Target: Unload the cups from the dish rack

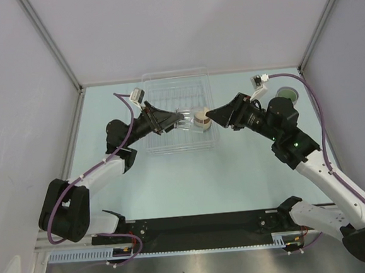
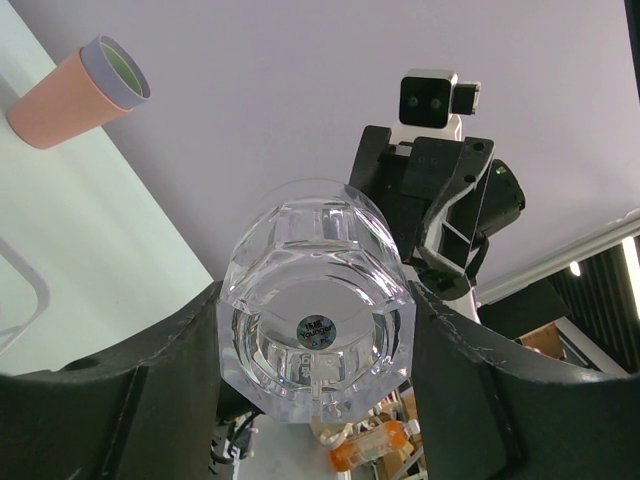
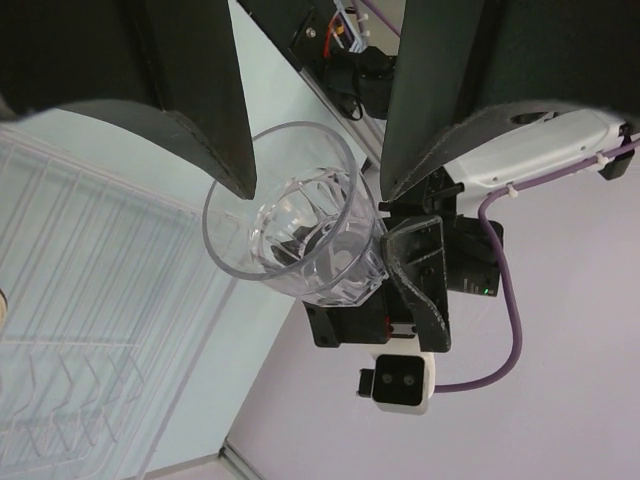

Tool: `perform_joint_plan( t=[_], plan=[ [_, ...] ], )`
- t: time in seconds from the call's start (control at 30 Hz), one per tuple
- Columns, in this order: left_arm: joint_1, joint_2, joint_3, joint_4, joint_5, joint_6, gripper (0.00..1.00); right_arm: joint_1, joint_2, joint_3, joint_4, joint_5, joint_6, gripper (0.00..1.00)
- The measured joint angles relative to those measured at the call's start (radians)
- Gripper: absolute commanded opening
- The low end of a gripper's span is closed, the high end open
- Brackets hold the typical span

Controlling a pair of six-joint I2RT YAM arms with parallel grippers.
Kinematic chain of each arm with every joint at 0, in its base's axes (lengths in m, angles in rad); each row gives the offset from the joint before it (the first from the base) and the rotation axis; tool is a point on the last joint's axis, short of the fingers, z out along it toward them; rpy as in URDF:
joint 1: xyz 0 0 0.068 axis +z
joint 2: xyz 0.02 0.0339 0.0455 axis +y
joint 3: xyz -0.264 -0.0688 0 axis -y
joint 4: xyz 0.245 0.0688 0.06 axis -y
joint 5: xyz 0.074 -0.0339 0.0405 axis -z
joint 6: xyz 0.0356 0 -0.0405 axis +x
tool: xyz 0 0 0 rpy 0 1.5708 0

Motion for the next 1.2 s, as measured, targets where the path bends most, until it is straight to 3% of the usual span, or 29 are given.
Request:
perform_joint_plan(
  t=[0.3, 0.37, 0.5, 0.63, 0.67, 0.73, 0.77, 0.8, 0.87, 0.9, 1.2],
  plan=[
    [-0.004, 0.000, 0.000, 0.001, 0.000, 0.001, 0.00, 0.037, 0.110, 0.000, 0.111, -0.093, 0.037, 0.54],
    [-0.005, 0.000, 0.000, 0.003, 0.002, 0.000, 0.00, 0.042, 0.130, 0.000, 0.138, -0.112, 0.049, 0.47],
    [-0.005, 0.000, 0.000, -0.008, -0.001, 0.003, 0.00, 0.045, 0.160, 0.001, 0.190, -0.150, 0.080, 0.00],
    [-0.004, -0.002, 0.000, 0.026, -0.001, -0.006, 0.01, 0.047, 0.158, 0.002, 0.216, -0.164, 0.129, 0.00],
    [-0.004, -0.002, 0.000, 0.032, 0.000, -0.007, 0.03, 0.048, 0.155, 0.002, 0.217, -0.164, 0.132, 0.00],
    [-0.005, -0.002, 0.000, 0.038, 0.000, -0.009, 0.30, 0.048, 0.152, 0.002, 0.218, -0.164, 0.133, 0.00],
    [-0.005, -0.002, 0.000, 0.039, 0.000, -0.009, 0.48, 0.048, 0.152, 0.002, 0.218, -0.164, 0.133, 0.00],
    [-0.005, -0.002, 0.000, 0.038, 0.001, -0.010, 0.74, 0.048, 0.151, 0.002, 0.217, -0.164, 0.133, 0.00],
    [-0.005, -0.002, 0.002, 0.034, 0.003, -0.006, 0.87, 0.048, 0.147, 0.002, 0.211, -0.161, 0.132, 0.00],
    [-0.005, -0.002, 0.008, 0.011, 0.005, 0.003, 1.00, 0.050, 0.144, 0.002, 0.207, -0.161, 0.125, 0.00],
    [0.008, -0.032, 0.240, -0.558, -0.082, 0.277, 1.00, 0.053, 0.061, 0.132, -0.135, 0.034, -0.077, 0.00]
  ],
)
